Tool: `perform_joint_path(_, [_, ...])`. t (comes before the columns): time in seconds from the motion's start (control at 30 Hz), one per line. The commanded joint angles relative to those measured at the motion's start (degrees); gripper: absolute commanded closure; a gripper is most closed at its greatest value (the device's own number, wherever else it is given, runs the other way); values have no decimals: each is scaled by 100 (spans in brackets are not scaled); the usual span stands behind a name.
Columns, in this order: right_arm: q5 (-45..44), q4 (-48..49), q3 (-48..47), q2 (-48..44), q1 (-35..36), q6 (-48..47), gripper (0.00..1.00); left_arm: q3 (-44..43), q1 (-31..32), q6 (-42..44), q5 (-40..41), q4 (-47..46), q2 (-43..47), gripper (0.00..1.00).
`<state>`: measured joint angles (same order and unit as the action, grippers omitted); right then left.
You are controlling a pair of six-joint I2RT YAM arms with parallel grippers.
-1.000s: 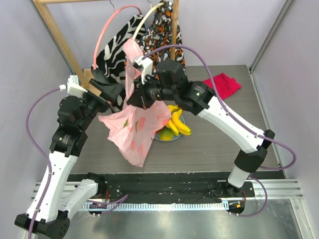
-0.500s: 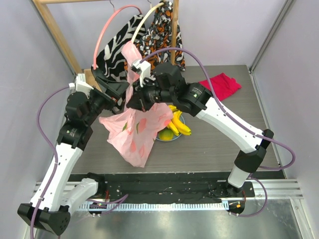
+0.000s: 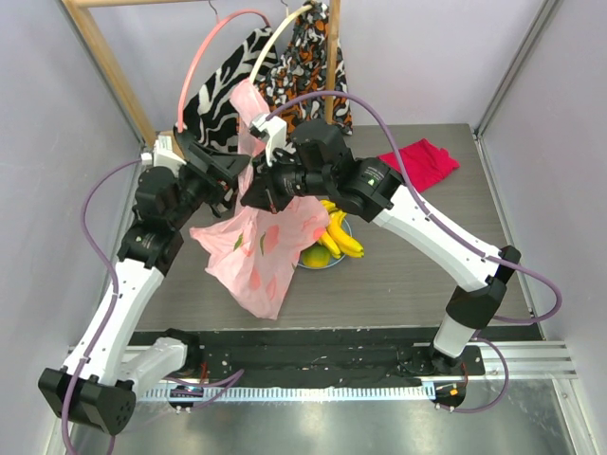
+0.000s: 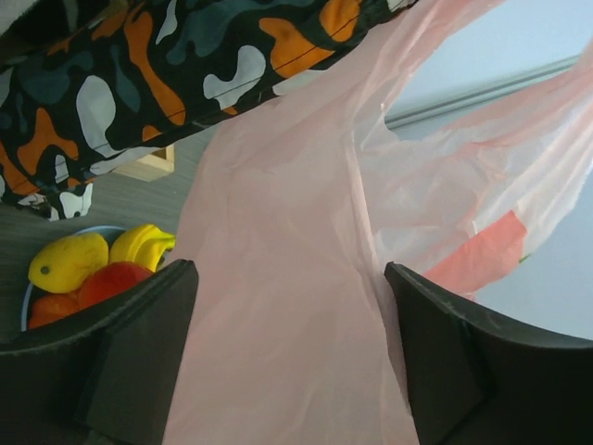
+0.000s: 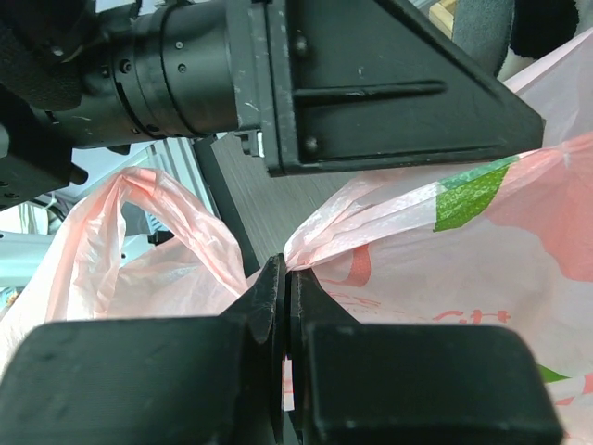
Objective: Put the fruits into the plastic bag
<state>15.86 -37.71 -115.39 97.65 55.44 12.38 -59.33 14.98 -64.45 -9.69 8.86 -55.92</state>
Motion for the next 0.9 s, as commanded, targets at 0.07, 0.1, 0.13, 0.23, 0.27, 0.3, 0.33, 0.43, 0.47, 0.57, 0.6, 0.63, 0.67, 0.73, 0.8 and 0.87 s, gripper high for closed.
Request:
perform_joint_path(0.07, [-74, 247, 105, -290, 46, 1, 99, -184, -13, 28, -628, -218, -173, 30])
perform_joint_path(0.1, [-152, 230, 105, -290, 55, 36, 99, -210, -13, 20, -804, -279, -330, 41])
perform_joint_path(0.13, [-223, 203, 122, -299, 46, 106, 99, -297, -22, 11, -971, -358, -410, 49])
perform_joint_path(0.23, [-600, 11, 149, -378, 20, 176, 99, -578, -13, 151, -1272, -343, -622, 89])
perform_joint_path(0.27, [-741, -16, 201, -482, 2, 203, 98, -649, -22, 386, -1211, -202, -613, 100])
perform_joint_path(0.3, [-951, -43, 254, -553, -24, 229, 97, -737, -22, 537, -958, -27, -543, 100])
perform_joint_path(0.33, [-1040, -52, 315, -615, -59, 247, 96, -921, -22, 686, -842, 349, -508, 100])
perform_joint_path(0.43, [-1330, -34, 596, -983, -174, 317, 92, -1307, -22, 1389, -464, 1009, -306, 100])
perform_joint_path(0.47, [-1383, -43, 640, -1115, -183, 309, 91, -1405, -30, 1565, -385, 1186, -253, 100])
perform_joint_path(0.57, [-1533, -34, 790, -1291, -191, 291, 91, -1765, -22, 2216, -7, 1872, -42, 100])
perform_joint_path(0.6, [-1559, -43, 834, -1301, -200, 300, 91, -1836, -22, 2522, 176, 2178, 45, 100])
perform_joint_path(0.63, [-1559, -43, 904, -1327, -200, 300, 92, -1897, -22, 2646, 274, 2346, 107, 100])
perform_joint_path(0.67, [-1559, -43, 939, -1327, -218, 317, 92, -2020, -22, 2787, 371, 2505, 160, 100])
perform_joint_path(0.73, [-1857, -61, 1027, -1318, -261, 379, 94, -2135, -22, 3104, 799, 3032, 344, 100])
perform_joint_path(0.8, [-1867, -61, 1072, -1318, -367, 519, 95, -2258, -22, 3393, 1152, 3470, 502, 100])
perform_joint_path(0.87, [-1841, -69, 1107, -1344, -428, 555, 94, -2311, -22, 3587, 1425, 3657, 783, 100])
